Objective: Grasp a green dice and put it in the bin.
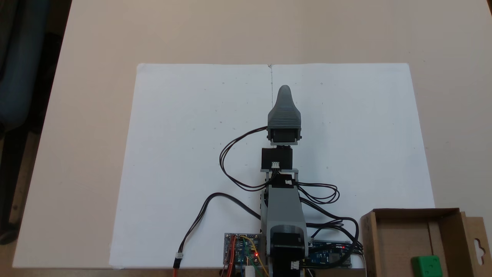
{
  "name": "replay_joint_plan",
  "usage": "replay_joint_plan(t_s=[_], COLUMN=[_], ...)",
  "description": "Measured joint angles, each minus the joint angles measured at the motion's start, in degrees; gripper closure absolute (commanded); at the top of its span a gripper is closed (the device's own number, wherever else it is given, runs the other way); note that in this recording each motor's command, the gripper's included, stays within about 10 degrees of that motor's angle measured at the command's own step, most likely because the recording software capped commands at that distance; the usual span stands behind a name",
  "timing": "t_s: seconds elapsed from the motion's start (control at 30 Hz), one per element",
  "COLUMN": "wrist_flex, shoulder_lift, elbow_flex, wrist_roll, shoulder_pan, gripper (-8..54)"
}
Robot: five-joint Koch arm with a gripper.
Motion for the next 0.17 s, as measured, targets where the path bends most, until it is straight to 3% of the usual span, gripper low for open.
replay_joint_plan(t_s=[0.17], wrist_flex=[0.0], shoulder_lift=[0.0], elbow_flex=[0.0], wrist_roll=[0.0], shoulder_pan=[0.0], gripper=[0.5])
